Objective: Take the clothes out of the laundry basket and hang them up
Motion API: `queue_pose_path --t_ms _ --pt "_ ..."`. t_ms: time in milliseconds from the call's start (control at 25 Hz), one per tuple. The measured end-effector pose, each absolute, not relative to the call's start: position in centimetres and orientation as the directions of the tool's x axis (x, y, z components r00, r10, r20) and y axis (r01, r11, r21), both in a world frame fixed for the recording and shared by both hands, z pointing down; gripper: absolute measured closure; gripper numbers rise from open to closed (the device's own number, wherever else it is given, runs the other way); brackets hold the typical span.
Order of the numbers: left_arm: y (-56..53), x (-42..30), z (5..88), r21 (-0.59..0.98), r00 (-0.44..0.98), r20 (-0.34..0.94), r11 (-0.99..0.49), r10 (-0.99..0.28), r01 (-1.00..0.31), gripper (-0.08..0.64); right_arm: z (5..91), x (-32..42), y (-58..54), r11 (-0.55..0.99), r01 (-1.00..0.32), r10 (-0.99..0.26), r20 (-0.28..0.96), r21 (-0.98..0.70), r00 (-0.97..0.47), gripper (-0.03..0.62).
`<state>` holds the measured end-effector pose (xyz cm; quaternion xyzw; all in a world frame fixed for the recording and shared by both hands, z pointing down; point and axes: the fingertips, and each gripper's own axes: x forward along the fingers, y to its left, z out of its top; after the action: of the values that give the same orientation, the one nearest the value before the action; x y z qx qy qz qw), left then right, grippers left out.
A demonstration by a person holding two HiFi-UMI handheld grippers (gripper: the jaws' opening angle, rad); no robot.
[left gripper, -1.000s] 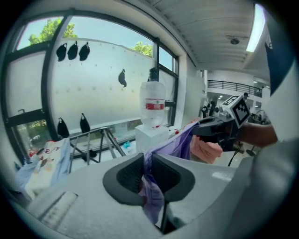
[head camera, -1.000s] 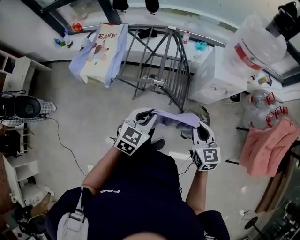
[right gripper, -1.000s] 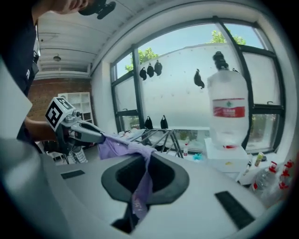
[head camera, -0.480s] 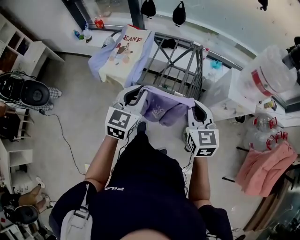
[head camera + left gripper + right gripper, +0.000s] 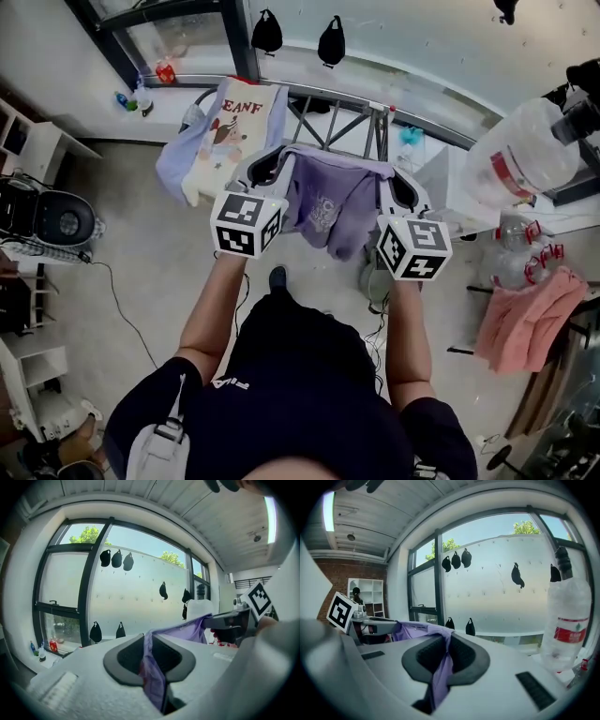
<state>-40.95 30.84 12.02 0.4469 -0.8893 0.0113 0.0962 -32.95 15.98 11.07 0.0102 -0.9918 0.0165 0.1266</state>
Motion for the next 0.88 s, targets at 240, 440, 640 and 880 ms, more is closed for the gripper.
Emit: queue_pose_path --t_ms 240,440,640,880 --pt "29.1 -46.8 12.0 0.073 -0.537 0.209 0.561 -0.817 -0.825 0.5 11.2 -38.3 14.0 0.992 -0.12 -0.127 0.273 0.043 -0.954 0.574" --pt "27.4 -52.1 12.3 0.085 -0.495 0.233 0.525 -0.837 -0.847 0.499 11.9 -42.9 12.5 0.98 -0.173 -0.194 0.294 0.096 -0.936 0.574" --pt "24.4 -57.8 15.0 0.095 -0.472 0.304 0.519 -0.827 -0.849 0.498 14.3 -48.0 10.0 0.976 -0.195 -0.217 0.349 0.099 -0.912 0.574" --pt "20.8 -64.4 20.8 0.058 -0.489 0.437 0.566 -0.755 -0.822 0.499 19.4 -55.1 6.1 0.98 -0.15 -0.192 0.44 0.128 -0.877 0.574"
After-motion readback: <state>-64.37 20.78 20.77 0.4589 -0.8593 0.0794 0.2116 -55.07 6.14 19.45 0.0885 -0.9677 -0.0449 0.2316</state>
